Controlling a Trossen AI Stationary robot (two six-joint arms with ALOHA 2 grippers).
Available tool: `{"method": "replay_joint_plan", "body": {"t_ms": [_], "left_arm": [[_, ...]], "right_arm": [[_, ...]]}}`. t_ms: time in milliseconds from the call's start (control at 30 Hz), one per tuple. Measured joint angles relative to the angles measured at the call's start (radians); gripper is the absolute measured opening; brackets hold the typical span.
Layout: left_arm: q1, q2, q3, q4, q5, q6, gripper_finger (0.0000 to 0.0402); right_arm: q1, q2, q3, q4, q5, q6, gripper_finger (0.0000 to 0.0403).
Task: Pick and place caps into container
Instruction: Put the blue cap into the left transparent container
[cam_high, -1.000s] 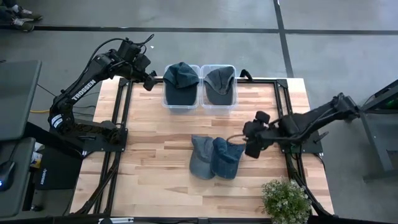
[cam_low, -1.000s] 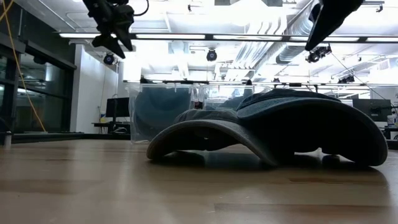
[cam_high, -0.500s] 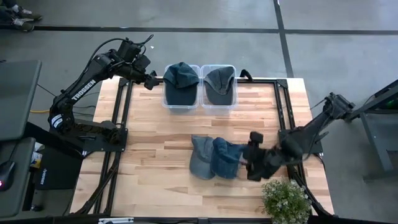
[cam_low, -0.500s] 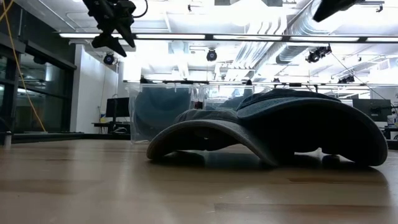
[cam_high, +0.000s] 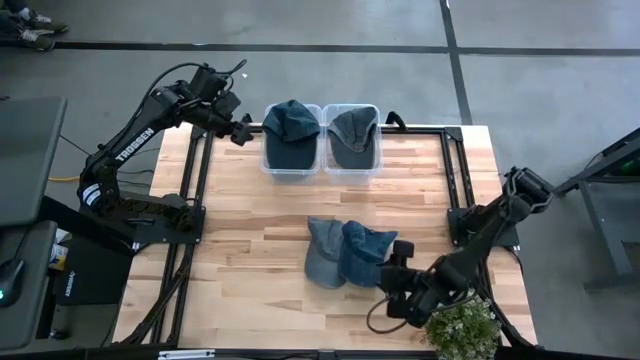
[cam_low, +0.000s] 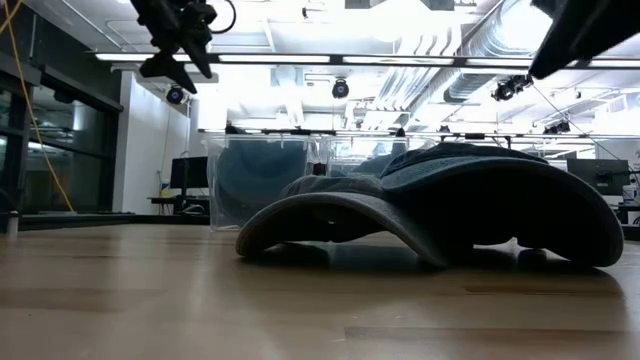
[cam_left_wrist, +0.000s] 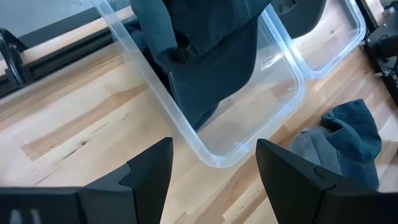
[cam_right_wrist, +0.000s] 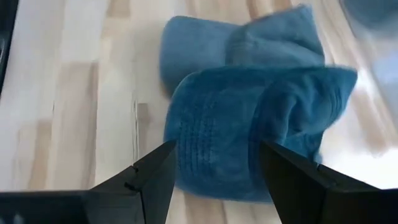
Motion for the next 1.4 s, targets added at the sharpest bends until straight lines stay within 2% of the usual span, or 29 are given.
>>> {"method": "replay_joint_plan", "body": {"t_ms": [167,267,533,733,1000,1167,1400], "left_arm": [[0.000,0.000,0.000,-0.015,-0.001,0.000,0.0229],[0.000,0.000,0.000,-0.028,-0.001,0.000,0.0229],[0.000,0.000,0.000,-0.053,-0.003,0.052,0.0229],[0.000,0.000,0.000,-0.054,-0.005,0.078,0.0229],[0.000,0.000,0.000,-0.053,-0.005,0.080,0.0229],[0.000,0.000,0.000,-0.053,-0.005,0.088,0.0229],[0.000,0.000,0.000,-0.053,-0.004,0.088,0.0229]], "right_arm": [[-0.043,0.008,0.000,-0.011,-0.015,0.197,0.0222],[-0.083,0.004,0.000,-0.009,-0.052,0.232,0.0222],[-0.202,0.004,0.000,-0.012,-0.152,0.182,0.0223],[-0.259,0.004,0.000,-0.012,-0.265,0.133,0.0223],[-0.307,0.004,0.000,-0.011,-0.318,0.071,0.0223],[-0.332,0.006,-0.051,0.061,-0.374,0.046,0.0223],[-0.341,0.007,-0.085,0.120,-0.377,0.041,0.0223]]}}
